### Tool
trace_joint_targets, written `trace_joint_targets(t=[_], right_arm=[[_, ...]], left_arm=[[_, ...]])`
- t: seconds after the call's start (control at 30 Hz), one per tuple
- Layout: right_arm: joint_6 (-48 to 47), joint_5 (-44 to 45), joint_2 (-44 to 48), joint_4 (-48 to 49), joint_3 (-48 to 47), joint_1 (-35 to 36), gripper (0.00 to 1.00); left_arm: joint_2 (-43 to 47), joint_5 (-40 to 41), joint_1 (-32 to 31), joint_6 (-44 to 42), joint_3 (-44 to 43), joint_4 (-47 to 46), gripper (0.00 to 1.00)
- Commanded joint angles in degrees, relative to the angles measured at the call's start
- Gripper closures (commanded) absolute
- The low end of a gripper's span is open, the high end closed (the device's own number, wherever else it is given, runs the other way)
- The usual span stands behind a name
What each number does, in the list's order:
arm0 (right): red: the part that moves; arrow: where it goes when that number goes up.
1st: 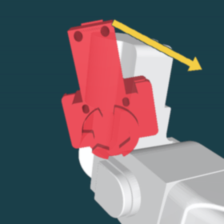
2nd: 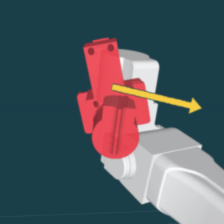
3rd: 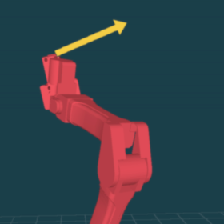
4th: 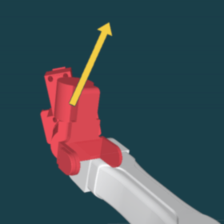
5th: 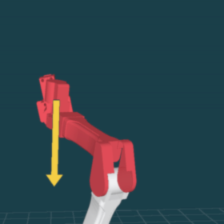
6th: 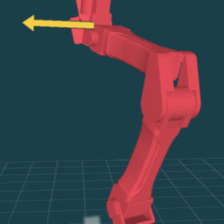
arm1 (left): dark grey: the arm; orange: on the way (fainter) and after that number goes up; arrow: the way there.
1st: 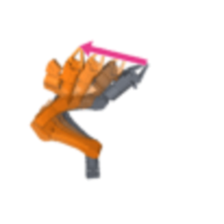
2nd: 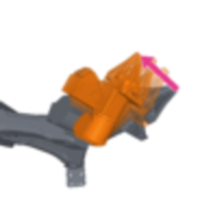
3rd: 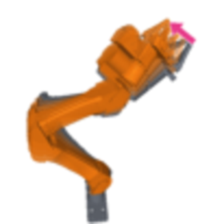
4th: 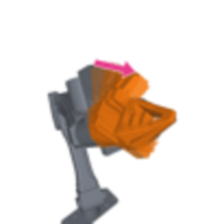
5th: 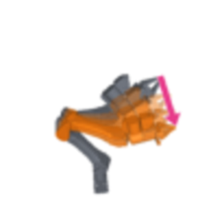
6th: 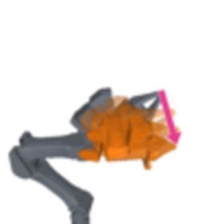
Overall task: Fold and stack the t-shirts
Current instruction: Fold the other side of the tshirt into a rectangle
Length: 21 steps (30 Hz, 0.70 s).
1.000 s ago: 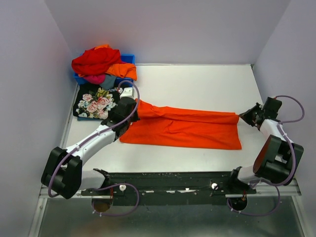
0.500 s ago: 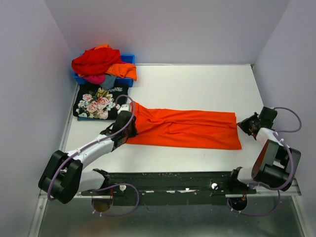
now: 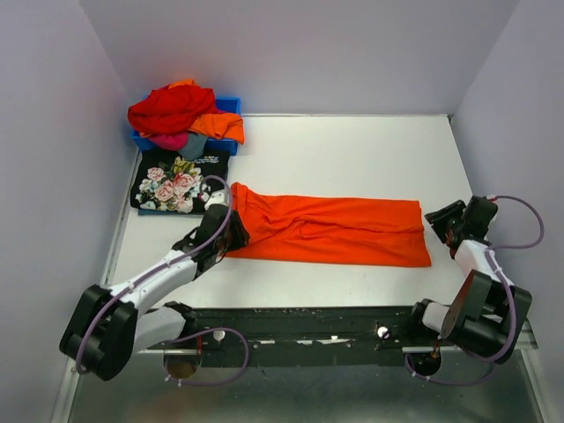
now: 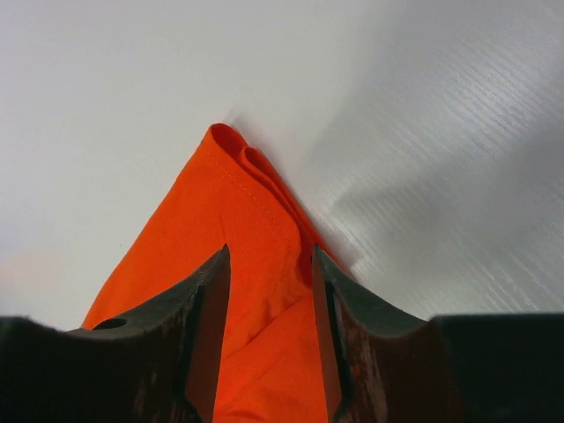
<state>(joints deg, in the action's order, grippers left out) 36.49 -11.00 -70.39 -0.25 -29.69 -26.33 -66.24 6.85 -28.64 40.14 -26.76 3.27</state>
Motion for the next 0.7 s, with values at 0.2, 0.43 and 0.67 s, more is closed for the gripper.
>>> trace_joint_targets(t=[0.2,0.43,0.67], right_arm=[[-5.28,-12.19,6.33,1.84,-2.03,3.72,0.49],[-7.84,-9.74,1.58,-1.5,-5.37,12.88,0.74],[-2.49,-3.77,-6.86,-3.17,-6.34,12.88,1.0]], left_arm=[[5.35,6.16,0.34,-1.03,-9.34,3.24,0.47],[-8.01,4.05,3.85,-1.73,-19.19,-0.54,0.46],[-23.31,-5.08,10.18,2.83,-27.28,-3.0,0.51]])
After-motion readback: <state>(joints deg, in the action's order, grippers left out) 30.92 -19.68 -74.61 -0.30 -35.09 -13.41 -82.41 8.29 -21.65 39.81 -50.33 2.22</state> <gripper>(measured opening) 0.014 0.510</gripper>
